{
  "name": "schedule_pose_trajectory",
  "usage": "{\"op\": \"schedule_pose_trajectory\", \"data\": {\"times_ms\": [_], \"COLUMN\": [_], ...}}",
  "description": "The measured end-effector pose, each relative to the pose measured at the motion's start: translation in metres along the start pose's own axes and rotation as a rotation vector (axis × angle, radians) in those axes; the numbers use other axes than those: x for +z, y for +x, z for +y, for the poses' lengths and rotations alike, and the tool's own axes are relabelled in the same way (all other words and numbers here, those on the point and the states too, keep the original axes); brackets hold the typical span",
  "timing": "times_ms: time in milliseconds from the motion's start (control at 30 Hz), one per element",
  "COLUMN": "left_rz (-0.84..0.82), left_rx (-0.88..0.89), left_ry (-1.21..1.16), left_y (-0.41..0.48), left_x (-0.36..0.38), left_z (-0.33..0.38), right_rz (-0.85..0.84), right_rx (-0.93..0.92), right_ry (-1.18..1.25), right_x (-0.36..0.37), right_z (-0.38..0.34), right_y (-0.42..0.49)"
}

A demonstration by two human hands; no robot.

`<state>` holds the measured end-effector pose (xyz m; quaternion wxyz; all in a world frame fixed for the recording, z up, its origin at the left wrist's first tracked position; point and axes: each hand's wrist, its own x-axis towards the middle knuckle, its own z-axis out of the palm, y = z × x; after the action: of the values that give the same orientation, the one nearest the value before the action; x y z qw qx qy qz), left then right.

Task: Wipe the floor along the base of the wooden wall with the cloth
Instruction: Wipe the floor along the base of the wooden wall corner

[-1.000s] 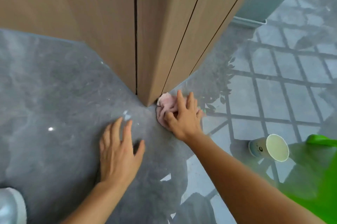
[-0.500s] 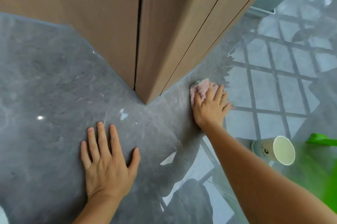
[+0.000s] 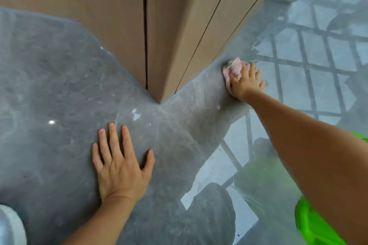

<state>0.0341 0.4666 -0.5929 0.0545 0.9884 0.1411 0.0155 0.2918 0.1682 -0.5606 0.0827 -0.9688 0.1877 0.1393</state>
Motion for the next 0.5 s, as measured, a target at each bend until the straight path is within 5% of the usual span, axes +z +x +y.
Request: {"op": "schedule_pose_trajectory", "data": {"times_ms": [133,333,500], "left_rz": [0.019,-0.026,-0.016], "left_rx": [-0.010,-0.042,-0.038], "left_ry": [0.008,-0.017,-0.010], "left_y": [0.000,0.002,0.003], "left_x": [0.001,-0.015,-0.014], "left_z": [0.000,0.005,0.005], "right_rz": [0.062,0.090,0.041], "right_rx": [-0.003,-0.343,-0.383], "right_ry": [0.064,0.054,0.033], "right_x": [0.022,0.095,0.084], "right_z": [-0.011,-0.029,-0.031], "right_y": [-0.036,-0.263,-0.217]}}
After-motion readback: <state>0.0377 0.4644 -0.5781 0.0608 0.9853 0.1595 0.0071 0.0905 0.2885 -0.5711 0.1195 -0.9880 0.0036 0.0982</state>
